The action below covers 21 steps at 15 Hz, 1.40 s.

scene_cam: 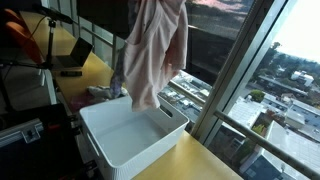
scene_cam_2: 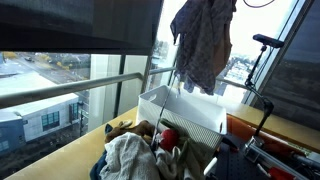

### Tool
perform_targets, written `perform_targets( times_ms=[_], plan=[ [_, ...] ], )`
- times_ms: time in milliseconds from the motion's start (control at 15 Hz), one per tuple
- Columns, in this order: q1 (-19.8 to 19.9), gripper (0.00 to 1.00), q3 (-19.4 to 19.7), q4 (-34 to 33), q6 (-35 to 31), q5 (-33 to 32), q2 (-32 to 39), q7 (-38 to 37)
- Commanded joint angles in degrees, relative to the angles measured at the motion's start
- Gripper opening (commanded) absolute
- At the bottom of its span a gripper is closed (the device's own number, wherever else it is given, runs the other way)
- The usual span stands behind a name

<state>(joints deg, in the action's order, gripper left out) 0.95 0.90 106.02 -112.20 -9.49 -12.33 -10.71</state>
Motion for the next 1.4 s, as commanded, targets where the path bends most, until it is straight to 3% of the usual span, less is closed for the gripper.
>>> perform_targets(
  times_ms=[0, 667, 1333],
  plan=[
    [1.4, 0.00, 0.9, -2.2, 1.1, 1.7, 0.4, 1.7],
    [2.8, 0.00, 2.5, 2.4, -0.3, 3.2, 3.3, 2.4],
    [5.1, 0.00, 4.1, -7.6, 5.5, 1.6, -0.2, 3.1]
  ],
)
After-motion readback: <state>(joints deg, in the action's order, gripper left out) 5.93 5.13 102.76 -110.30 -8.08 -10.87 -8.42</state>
